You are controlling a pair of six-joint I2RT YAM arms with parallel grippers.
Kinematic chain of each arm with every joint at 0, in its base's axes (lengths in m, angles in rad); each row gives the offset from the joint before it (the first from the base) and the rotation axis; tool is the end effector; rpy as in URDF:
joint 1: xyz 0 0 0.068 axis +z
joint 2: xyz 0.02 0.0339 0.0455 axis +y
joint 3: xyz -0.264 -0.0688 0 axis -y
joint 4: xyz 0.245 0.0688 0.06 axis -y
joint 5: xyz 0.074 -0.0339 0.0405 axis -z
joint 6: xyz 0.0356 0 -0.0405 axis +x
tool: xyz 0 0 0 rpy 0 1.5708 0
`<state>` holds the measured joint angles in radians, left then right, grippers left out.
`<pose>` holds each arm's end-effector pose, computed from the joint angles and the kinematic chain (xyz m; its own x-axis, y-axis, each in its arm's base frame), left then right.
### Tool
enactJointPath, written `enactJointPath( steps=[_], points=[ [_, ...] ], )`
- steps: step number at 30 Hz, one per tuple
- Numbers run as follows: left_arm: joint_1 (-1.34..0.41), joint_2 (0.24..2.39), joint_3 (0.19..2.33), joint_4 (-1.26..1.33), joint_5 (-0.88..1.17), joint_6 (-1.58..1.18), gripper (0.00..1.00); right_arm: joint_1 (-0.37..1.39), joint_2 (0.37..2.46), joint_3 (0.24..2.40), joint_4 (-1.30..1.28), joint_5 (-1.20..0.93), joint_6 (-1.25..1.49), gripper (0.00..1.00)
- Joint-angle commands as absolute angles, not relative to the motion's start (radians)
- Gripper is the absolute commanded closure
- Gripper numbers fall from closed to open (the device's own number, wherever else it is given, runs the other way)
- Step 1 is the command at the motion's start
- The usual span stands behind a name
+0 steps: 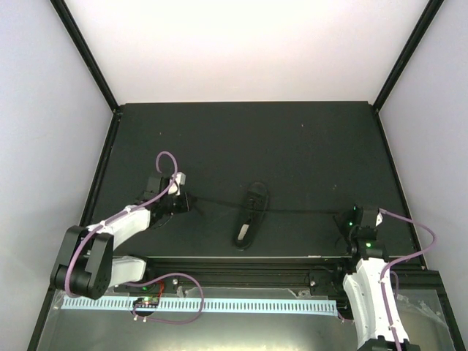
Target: Tie the shoes
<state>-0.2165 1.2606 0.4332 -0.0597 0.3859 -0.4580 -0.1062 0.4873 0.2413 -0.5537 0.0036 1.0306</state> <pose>0.2090 -0.0597 0.1422 -0.8698 -0.2281 -0.4375 0.0520 0.8394 -0.5410 0.1147 -0.0124 0.1570 -0.2737 0.8916 -0.3606 0.6674 0.4461 0.5964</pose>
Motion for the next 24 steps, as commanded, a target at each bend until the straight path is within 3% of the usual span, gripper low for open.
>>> enactJointPath(
  steps=[1,4,8,15,24],
  points=[
    [-0.202,1.204,0.414,-0.093,0.396,-0.478,0.86,-0.121,0.487,0.224,-0.53,-0.031,1.008,0.98],
    [-0.231,1.191,0.429,-0.116,0.474,-0.414,0.48,-0.121,0.507,0.237,-0.485,-0.087,0.953,0.98],
    [-0.356,1.158,0.494,-0.177,0.449,-0.332,0.34,-0.121,0.547,0.265,-0.446,-0.136,0.884,0.98],
    [-0.618,1.248,0.632,-0.148,0.389,-0.083,0.32,-0.121,0.616,0.261,-0.35,-0.232,0.87,0.98],
    [-0.643,1.505,0.747,-0.177,0.374,0.06,0.4,-0.121,0.664,0.264,-0.299,-0.294,0.867,0.98]
  ],
)
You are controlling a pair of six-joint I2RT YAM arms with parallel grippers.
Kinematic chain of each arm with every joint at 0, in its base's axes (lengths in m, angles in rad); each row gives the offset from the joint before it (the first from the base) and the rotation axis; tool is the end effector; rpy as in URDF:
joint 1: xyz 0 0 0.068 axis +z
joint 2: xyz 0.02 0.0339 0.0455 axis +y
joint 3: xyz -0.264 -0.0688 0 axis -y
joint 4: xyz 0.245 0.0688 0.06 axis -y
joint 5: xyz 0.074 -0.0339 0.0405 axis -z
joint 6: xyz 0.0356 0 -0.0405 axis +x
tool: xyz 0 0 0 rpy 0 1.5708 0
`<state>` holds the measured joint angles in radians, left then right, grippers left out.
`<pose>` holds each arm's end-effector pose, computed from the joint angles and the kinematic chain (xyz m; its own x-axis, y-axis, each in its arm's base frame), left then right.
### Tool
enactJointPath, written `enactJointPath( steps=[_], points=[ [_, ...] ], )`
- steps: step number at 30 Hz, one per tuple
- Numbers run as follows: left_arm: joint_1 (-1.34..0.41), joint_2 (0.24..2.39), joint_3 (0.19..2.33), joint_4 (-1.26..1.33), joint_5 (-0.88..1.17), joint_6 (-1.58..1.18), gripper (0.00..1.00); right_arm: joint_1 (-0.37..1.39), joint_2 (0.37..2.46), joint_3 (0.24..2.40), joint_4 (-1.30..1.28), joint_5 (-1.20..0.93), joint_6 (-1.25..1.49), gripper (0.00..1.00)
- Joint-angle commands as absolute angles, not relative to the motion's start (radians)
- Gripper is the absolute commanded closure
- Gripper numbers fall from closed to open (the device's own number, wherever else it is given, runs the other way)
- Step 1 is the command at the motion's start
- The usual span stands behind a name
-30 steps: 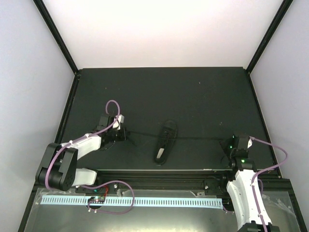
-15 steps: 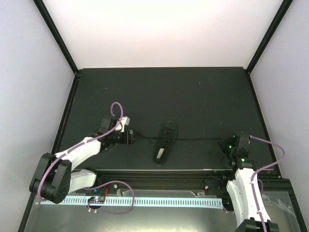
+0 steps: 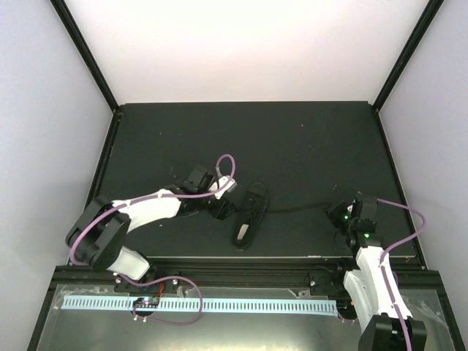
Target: Tie the shoes
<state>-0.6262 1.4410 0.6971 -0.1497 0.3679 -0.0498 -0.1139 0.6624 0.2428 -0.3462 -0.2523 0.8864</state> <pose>0.2144 -0.1709 0.1700 -0.6670 0.4251 -0.6119 0.6971 0.6459 -0.3111 0.1383 -0.0069 0.1557 -0.4886 0.8111 -0.3217 0.4901 0.5601 0.6679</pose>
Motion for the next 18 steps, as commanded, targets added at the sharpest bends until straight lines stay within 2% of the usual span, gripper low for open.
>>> enactJointPath(
  steps=[1,11,15,18],
  points=[
    [-0.649,1.52,0.747,-0.169,0.376,0.068,0.4,-0.121,0.667,0.263,-0.295,-0.296,0.867,0.98],
    [-0.665,1.608,0.767,-0.142,0.393,0.099,0.41,-0.121,0.702,0.266,-0.259,-0.323,0.868,0.98],
    [-0.665,1.643,0.784,-0.131,0.374,0.1,0.52,-0.121,0.71,0.264,-0.256,-0.325,0.864,0.98],
    [-0.665,1.638,0.782,-0.103,0.387,0.096,0.71,-0.121,0.71,0.262,-0.256,-0.323,0.862,0.98]
  ],
)
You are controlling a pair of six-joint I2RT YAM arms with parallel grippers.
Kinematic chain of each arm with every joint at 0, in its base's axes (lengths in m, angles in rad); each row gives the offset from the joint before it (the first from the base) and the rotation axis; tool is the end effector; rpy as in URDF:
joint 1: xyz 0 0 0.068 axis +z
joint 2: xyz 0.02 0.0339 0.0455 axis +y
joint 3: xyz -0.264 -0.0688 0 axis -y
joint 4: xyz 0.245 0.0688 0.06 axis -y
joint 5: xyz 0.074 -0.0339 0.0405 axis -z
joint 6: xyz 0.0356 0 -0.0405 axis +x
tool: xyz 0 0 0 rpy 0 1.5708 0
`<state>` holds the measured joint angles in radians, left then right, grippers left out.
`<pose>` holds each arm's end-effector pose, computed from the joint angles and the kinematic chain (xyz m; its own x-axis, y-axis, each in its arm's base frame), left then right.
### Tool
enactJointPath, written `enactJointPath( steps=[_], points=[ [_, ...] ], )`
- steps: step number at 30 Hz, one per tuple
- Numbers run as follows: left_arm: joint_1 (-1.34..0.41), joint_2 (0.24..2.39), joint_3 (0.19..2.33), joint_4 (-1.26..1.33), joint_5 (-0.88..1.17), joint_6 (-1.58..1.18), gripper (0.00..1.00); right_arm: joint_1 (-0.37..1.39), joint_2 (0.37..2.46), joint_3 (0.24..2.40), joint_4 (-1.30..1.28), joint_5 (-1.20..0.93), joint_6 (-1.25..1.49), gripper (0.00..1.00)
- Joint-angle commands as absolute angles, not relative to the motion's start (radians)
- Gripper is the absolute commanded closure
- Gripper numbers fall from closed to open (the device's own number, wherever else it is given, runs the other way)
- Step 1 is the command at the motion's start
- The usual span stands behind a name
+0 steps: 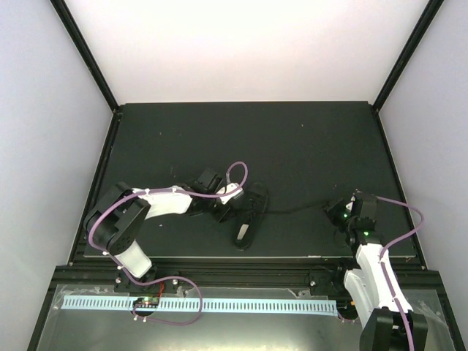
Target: Tie the shoes
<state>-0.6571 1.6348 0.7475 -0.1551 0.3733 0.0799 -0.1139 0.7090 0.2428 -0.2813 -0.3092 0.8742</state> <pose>0.2234 -0.1887 0.1323 -0.6246 0.5757 -0.5277 0.7666 0.5808 -0.2737 0.1449 -0.0057 0.1555 -0.5204 0.7949 -0.3119 0.4453 0.5642 0.6953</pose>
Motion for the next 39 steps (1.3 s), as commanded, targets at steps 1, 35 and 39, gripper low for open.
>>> enactJointPath(
  steps=[1,35,39],
  points=[
    [-0.664,1.633,0.778,-0.093,0.396,0.089,0.78,-0.121,0.711,0.262,-0.255,-0.322,0.861,0.98],
    [-0.8,1.297,0.504,0.262,0.419,-0.215,0.99,0.57,1.556,1.123,-0.218,-0.425,0.68,0.55],
    [-0.802,1.292,0.496,0.271,0.417,-0.242,0.98,0.571,1.504,1.045,-0.267,-0.372,0.629,0.16]
  ],
)
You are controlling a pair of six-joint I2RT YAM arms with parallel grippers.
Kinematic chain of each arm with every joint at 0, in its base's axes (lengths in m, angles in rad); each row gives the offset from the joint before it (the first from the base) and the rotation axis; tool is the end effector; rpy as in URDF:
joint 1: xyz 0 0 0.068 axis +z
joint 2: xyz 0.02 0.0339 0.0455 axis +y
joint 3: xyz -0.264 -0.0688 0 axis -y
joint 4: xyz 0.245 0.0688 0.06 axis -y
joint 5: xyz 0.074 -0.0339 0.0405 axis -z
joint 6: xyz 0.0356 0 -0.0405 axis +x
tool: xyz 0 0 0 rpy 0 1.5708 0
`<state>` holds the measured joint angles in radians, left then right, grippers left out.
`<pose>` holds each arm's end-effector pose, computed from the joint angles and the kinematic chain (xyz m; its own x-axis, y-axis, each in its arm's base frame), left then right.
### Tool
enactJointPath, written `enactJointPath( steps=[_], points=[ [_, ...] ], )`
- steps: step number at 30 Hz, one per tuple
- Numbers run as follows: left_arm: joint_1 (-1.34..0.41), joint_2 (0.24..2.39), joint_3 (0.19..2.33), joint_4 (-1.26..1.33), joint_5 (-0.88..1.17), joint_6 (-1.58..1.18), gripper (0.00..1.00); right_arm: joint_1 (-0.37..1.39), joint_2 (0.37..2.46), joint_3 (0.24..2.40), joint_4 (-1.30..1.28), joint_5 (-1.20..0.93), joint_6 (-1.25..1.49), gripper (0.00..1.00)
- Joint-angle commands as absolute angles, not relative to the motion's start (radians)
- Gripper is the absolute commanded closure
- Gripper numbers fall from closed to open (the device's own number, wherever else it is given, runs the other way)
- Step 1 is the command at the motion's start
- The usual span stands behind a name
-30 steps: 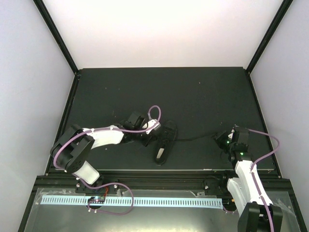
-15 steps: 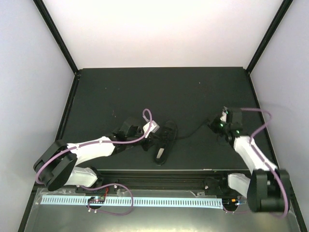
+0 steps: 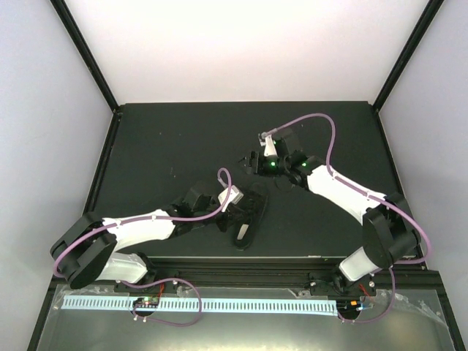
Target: Tie the shoes
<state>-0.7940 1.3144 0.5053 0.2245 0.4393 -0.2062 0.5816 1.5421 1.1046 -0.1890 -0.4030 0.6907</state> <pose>0.1674 -0.1919 0.1744 -0.5617 0.3071 -0.7682 0.7959 0.4540 -0.4005 0.2816 0.2019 0.2654 -0.8687 0.1302 -0.4779 -0.2820 0.6631 0.6933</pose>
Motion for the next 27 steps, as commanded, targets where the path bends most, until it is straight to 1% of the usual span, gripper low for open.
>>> enactJointPath(
  steps=[1,4,5,8,10,14,18,21,24,27],
  points=[
    [-0.802,1.29,0.493,0.277,0.417,-0.248,0.99,0.567,1.467,1.016,-0.276,-0.35,0.61,0.14],
    [-0.802,1.287,0.483,0.293,0.416,-0.259,0.98,0.56,1.365,0.881,-0.214,-0.387,0.553,0.14],
    [-0.802,1.287,0.482,0.293,0.413,-0.261,0.98,0.56,1.337,0.833,-0.156,-0.457,0.535,0.14],
    [-0.802,1.291,0.486,0.282,0.411,-0.255,0.98,0.569,1.308,0.712,-0.043,-0.67,0.495,0.2],
    [-0.804,1.293,0.488,0.278,0.413,-0.253,0.98,0.592,1.299,0.658,0.013,-0.723,0.501,0.24],
    [-0.804,1.29,0.491,0.272,0.411,-0.251,0.98,0.637,1.282,0.64,0.027,-0.7,0.488,0.34],
    [-0.804,1.293,0.493,0.27,0.407,-0.25,0.98,0.644,1.32,0.67,-0.009,-0.689,0.455,0.51],
    [-0.804,1.298,0.5,0.261,0.405,-0.25,0.99,0.649,1.336,0.676,-0.028,-0.692,0.436,0.61],
    [-0.804,1.295,0.5,0.261,0.4,-0.25,0.98,0.651,1.338,0.671,-0.04,-0.701,0.422,0.65],
    [-0.804,1.299,0.501,0.262,0.4,-0.25,0.98,0.653,1.335,0.667,-0.04,-0.716,0.416,0.67]
  ],
)
